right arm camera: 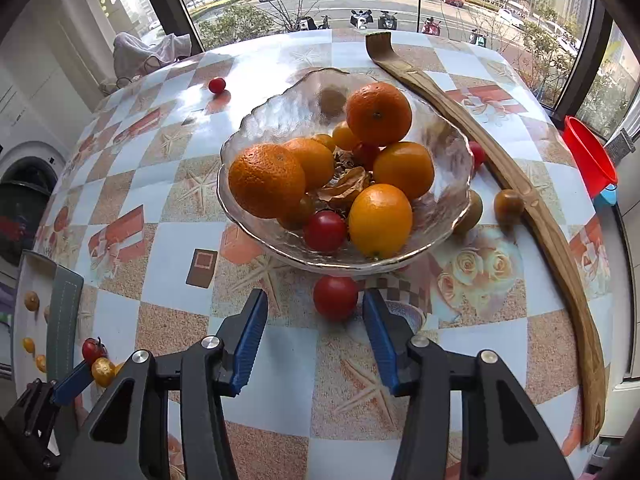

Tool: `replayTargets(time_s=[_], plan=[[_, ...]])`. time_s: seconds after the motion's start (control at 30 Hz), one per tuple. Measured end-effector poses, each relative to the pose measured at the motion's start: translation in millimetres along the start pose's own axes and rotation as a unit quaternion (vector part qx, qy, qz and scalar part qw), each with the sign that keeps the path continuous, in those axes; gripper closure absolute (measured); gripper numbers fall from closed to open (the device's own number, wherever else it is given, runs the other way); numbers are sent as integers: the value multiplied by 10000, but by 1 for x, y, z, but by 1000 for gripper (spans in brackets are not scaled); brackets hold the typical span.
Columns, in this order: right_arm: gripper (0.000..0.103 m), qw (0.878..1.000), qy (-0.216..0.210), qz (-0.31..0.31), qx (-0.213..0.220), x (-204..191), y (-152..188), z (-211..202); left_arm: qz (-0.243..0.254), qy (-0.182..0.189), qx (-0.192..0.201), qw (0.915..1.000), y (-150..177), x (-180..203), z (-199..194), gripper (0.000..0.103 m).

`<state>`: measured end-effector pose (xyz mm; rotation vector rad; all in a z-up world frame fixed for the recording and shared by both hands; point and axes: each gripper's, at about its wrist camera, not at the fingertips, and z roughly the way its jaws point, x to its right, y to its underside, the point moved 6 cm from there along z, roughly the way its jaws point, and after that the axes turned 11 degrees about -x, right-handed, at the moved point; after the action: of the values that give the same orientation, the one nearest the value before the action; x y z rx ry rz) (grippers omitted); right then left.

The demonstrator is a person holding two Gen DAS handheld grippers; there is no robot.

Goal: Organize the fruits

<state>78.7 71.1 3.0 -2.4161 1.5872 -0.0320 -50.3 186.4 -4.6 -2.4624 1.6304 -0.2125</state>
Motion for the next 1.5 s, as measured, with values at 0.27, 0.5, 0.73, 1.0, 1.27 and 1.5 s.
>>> replayTargets(time_s=[0.27,0.5,0.73,1.0,1.27,1.5], plan=[[80,9996,-262,57,-77,11,4,-7,461,-137,155,9987,-12,11,-2,64],[80,9986,-438,193,-218,23,22,-17,560,-11,66,9984,1,12,-10,71],[80,9973,-579,216,-385,29,41,-24,732,-232,-31,9970,24,18,-17,78],[80,9965,-680,246,-414,32,47,-32,907,-443,-65,9949,14,15,-7,77],[80,9959,-753,199,-458,30,51,-36,989,-416,95,9942,-2,12,-6,77],[80,9956,-791,166,-484,28,57,-41,731,-374,154,9965,-18,-3,-5,54]])
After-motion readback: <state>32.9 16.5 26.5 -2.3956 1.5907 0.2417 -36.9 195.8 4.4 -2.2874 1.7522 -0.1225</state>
